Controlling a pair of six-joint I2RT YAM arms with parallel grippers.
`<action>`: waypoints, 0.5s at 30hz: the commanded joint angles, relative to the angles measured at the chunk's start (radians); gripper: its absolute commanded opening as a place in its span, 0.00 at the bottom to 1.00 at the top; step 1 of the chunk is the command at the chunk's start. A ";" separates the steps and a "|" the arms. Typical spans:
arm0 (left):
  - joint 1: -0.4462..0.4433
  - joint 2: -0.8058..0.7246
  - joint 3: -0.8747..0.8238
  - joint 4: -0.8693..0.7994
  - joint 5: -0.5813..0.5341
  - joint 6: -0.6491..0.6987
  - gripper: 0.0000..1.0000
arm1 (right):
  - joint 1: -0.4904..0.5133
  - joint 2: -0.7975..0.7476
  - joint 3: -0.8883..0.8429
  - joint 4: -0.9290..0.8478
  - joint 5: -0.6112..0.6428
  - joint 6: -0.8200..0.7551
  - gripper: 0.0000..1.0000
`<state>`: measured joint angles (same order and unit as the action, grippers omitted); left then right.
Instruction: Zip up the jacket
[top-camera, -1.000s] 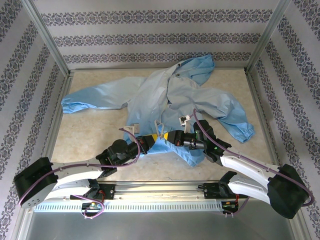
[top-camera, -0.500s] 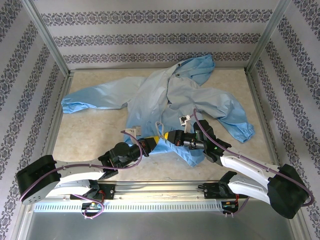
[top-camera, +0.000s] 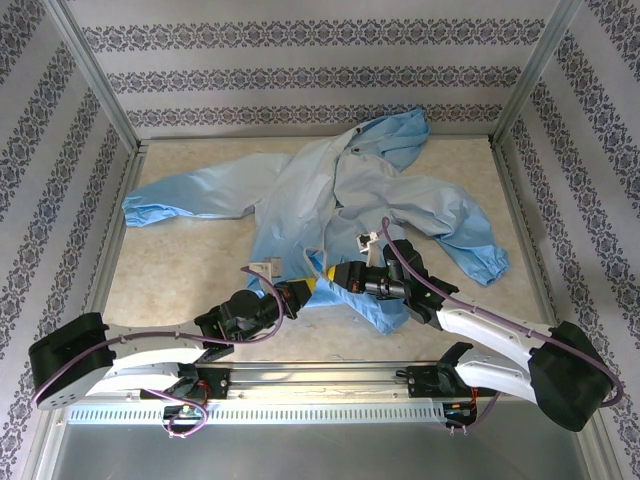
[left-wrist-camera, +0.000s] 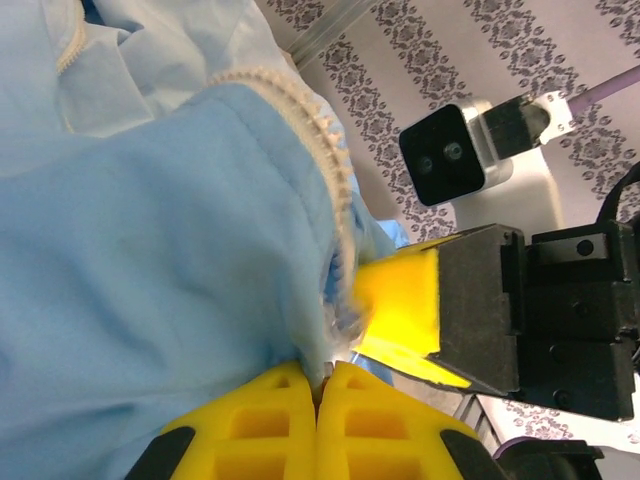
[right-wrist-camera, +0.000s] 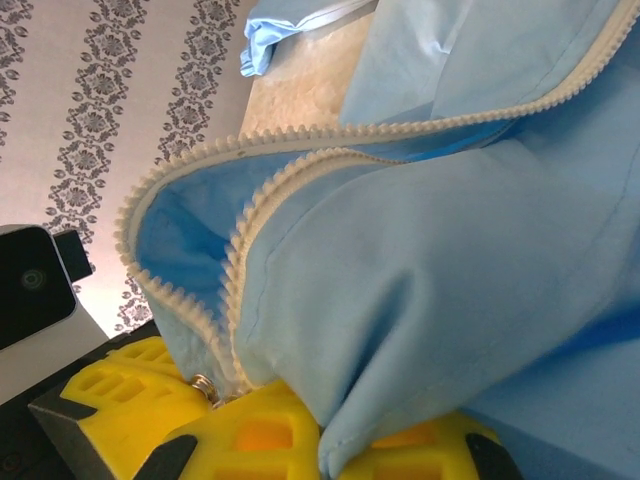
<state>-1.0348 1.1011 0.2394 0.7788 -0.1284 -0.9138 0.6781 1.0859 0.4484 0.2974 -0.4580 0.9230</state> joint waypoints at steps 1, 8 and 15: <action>-0.003 -0.017 0.006 -0.083 0.003 0.029 0.00 | -0.004 0.006 -0.002 0.102 -0.023 0.008 0.00; 0.029 -0.019 0.027 -0.101 0.051 0.037 0.00 | -0.003 0.023 -0.020 0.144 -0.087 0.001 0.00; 0.149 -0.131 0.111 -0.599 0.099 0.030 0.00 | -0.004 0.101 0.023 -0.147 -0.095 -0.079 0.00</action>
<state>-0.9310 1.0096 0.2996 0.4442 -0.0605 -0.8997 0.6762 1.1465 0.4469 0.2947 -0.5247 0.9031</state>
